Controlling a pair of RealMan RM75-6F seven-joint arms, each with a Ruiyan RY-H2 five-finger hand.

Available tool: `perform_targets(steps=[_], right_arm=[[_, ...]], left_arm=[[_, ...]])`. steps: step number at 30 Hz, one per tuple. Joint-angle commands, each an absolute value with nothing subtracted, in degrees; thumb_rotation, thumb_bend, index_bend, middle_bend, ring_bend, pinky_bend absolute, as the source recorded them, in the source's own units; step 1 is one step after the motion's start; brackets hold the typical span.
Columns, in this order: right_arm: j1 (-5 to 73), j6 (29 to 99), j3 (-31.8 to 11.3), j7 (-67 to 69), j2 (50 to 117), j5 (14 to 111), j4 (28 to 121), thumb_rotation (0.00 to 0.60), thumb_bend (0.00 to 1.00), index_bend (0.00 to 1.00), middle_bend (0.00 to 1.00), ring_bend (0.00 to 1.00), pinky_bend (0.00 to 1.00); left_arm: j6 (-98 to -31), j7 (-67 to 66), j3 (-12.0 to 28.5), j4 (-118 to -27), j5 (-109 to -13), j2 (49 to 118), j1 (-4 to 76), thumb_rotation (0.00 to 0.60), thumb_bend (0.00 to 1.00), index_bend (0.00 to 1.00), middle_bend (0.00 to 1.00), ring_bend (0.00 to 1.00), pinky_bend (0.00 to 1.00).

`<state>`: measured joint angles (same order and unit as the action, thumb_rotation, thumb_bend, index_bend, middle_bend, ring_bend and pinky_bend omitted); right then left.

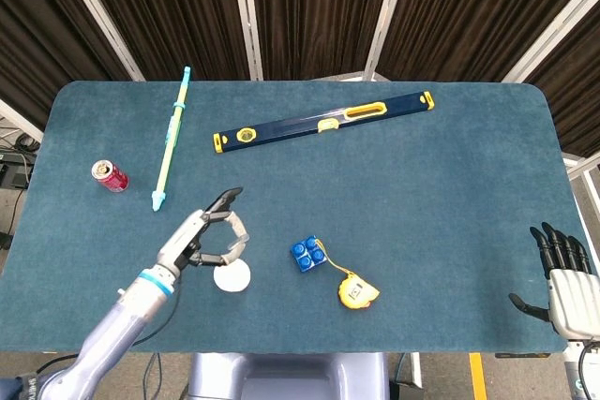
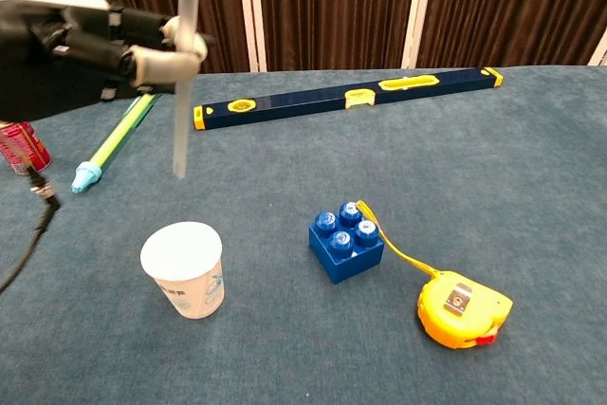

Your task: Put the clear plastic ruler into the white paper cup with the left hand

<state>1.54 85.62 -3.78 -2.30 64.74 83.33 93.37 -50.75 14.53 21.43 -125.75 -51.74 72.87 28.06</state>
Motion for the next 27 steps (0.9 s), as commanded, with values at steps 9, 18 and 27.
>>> perform_targets(steps=[9,18,27], right_arm=[[1.2,86.2,-3.7,-2.4,65.0,83.7,93.1,0.6,0.09,0.0,0.0,0.0,0.0],[1.2,86.3,-3.6,-2.0,65.1,83.9,92.8,0.6,0.09,0.0,0.0,0.0,0.0],[1.2,86.3,-3.7,-2.1,65.0,83.9,92.9,0.6,0.09,0.0,0.0,0.0,0.0]], left_arm=[[-47.8,21.8,17.2,-124.0,-59.0,71.8,25.8,0.6,0.49,0.58,0.0,0.0,0.0],[-48.1,23.6,14.4,-121.9,-61.3,73.0,25.4,0.6,0.49,0.58,0.0,0.0,0.0],[-47.5,25.4,12.3,-118.1,-62.8,74.6,25.6,0.6,0.49,0.53,0.0,0.0,0.0]])
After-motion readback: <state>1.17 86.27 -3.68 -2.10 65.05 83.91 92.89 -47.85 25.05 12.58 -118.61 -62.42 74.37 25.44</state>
